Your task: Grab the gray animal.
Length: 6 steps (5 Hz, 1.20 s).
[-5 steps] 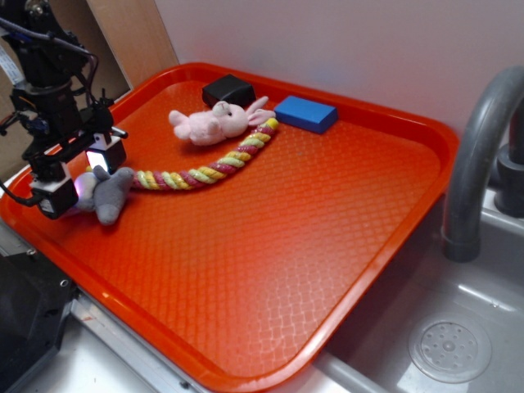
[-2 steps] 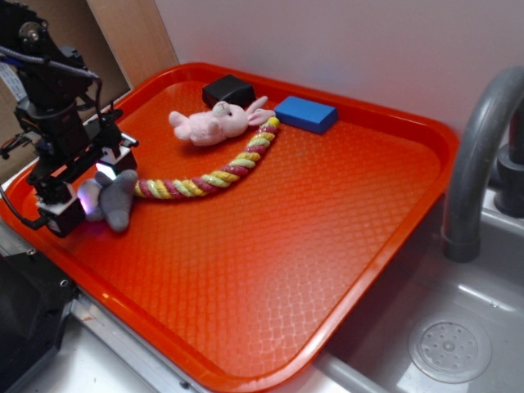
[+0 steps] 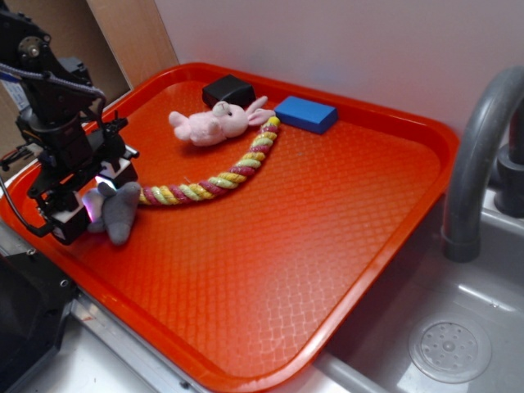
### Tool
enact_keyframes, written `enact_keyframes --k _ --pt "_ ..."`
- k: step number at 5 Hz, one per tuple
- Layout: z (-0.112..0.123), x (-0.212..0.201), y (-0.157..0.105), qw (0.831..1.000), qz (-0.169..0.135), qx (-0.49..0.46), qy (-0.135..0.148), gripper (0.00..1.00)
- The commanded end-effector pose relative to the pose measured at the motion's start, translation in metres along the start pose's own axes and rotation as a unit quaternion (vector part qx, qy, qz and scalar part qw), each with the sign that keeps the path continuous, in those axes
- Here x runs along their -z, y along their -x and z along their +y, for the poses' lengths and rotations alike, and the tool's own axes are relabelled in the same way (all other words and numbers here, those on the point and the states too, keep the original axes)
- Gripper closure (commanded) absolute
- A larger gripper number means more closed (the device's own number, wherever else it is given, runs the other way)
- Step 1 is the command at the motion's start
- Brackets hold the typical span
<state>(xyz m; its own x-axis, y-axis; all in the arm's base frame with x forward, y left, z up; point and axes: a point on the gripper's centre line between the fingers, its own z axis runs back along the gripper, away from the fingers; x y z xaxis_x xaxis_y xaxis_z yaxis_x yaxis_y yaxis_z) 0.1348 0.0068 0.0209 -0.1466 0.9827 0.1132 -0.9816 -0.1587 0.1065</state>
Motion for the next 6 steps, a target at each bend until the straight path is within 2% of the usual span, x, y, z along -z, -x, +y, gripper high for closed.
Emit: enact_keyframes --k 1,2,3,4,5,6 --pt "0.009 -0.026 -0.002 0.999 -0.007 0.035 0.019 1.0" --pt "-0.026 -0.078 -0.009 0.986 0.049 0.138 0.075 1.0" --pt "-0.044 -0.124 -0.006 0.96 0.049 0.26 0.09 1.0" --pt "-0.05 -0.15 0.003 0.918 0.048 0.377 0.116 1.0" --pt "-0.039 -0.171 0.012 0.86 0.016 0.485 0.157 1.0" --pt "-0.032 -0.198 0.014 0.832 -0.007 0.52 0.195 1.0"
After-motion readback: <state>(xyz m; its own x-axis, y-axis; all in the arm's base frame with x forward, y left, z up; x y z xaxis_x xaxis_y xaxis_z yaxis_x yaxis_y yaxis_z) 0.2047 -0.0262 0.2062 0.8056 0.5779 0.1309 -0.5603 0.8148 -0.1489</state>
